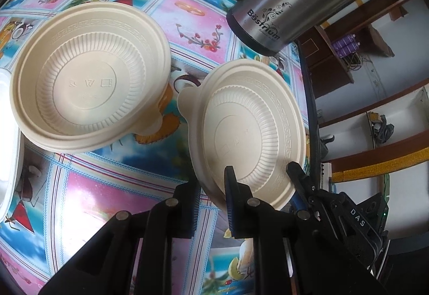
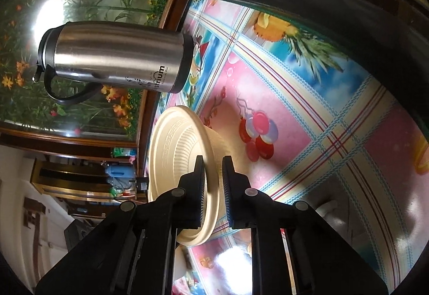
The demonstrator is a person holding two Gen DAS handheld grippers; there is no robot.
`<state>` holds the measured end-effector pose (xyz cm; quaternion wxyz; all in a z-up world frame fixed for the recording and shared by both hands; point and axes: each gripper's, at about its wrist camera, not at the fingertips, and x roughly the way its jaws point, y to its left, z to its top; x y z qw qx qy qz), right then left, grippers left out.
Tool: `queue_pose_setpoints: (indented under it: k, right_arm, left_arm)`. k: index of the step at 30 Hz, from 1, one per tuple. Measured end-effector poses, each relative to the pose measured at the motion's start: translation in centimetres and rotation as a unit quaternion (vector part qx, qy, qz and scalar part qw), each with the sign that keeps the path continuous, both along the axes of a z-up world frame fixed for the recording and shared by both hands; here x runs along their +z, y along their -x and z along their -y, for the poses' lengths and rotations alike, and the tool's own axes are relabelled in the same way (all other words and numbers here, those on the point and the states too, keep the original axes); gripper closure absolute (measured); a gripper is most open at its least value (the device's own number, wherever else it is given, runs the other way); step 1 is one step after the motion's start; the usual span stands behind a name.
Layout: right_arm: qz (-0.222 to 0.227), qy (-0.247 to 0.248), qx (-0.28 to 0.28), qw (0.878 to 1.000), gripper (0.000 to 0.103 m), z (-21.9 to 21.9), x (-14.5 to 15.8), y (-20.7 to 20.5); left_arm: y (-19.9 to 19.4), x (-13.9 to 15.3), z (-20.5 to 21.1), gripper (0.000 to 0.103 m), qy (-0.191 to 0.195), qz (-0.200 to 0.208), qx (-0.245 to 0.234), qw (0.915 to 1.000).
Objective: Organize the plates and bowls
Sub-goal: 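Lift the beige bowl with both grippers and carry it toward the red plates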
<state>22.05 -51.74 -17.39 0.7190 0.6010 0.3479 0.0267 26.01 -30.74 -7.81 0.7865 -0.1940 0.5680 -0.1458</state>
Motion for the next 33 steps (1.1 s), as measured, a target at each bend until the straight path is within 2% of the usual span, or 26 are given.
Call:
queue_pose_setpoints:
  k: [13,24,33]
  right_arm:
    - [0.004,0.020,-0.017,1.000,0.092,0.0,1.5,1.2]
    - [0.035,0.055,-0.024,0.998,0.092,-1.6,4.1,5.4]
    - [0.054,0.070,-0.013,0.996,0.092,-4.5,4.2,9.6]
  left_arm:
    - [1.0,0.8,-0.1,0.087,0.025,0.007,-0.022,0.9994]
    - [3.9,2.4,-2.1,0.087,0.062,0.021,-0.035,0.9972]
    - [7.6,2.9,-5.2,0.088,0.062,0.038,-0.036,0.9967]
